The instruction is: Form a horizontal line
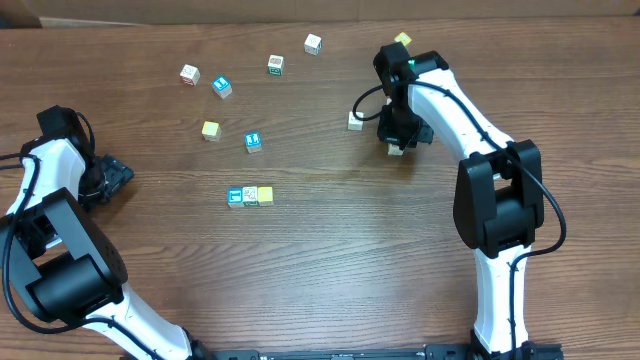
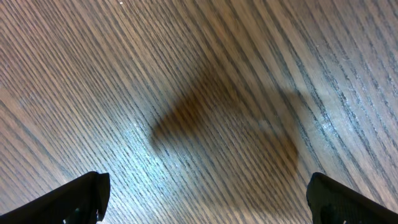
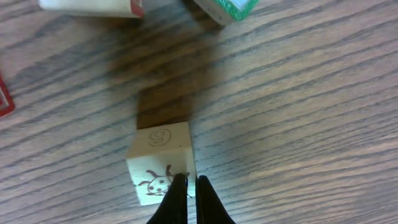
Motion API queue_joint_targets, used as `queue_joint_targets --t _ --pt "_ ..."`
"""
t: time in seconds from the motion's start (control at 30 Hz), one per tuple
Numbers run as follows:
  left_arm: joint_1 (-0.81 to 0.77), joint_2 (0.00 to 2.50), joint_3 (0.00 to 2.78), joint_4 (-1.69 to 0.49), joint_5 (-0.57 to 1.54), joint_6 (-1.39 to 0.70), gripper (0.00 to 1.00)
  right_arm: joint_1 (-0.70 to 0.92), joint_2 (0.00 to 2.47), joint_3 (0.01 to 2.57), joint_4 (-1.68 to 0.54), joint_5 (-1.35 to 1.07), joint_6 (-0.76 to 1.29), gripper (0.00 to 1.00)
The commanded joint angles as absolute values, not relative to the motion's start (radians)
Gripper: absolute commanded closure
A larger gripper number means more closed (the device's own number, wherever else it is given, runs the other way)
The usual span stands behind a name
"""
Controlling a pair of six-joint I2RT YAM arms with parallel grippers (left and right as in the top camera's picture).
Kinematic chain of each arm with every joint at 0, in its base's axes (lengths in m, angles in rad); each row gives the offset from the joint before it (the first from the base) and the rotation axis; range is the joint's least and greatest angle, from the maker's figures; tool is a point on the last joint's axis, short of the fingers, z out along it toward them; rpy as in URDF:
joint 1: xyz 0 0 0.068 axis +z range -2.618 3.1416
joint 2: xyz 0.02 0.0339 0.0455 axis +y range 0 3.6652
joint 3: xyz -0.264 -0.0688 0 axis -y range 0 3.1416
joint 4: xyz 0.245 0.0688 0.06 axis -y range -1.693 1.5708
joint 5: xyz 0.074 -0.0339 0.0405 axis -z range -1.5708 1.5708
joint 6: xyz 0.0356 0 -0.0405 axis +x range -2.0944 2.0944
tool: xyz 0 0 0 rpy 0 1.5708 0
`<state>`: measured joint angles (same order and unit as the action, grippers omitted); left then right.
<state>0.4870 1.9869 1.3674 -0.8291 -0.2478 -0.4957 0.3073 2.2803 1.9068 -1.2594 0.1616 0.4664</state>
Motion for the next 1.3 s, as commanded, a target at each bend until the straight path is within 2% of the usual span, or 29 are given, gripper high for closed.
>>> queue_joint_targets --t 0.0,0.63,1.0,1.1,1.27 --pt "0.493 1.99 1.362 -0.828 -0.258 -0.495 0.0 0.295 2.254 1.898 -1.25 0.175 0.467 0.96" --pt "0.493 1.99 1.362 -0.828 -0.258 -0.495 0.0 0.255 2.254 1.772 -1.153 0.177 0.47 0.96" --pt "0.493 1.99 1.362 -0.828 -0.258 -0.495 0.0 0.192 2.254 1.806 -1.171 0.194 0.466 0.96" --pt "0.493 1.99 1.362 -0.828 -0.258 -0.495 0.0 0.186 2.254 1.852 -1.208 0.165 0.459 0.96" --pt "0.493 1.99 1.362 -0.828 -0.258 -0.495 0.0 0.195 2.254 1.9 -1.232 0.006 0.337 0.96"
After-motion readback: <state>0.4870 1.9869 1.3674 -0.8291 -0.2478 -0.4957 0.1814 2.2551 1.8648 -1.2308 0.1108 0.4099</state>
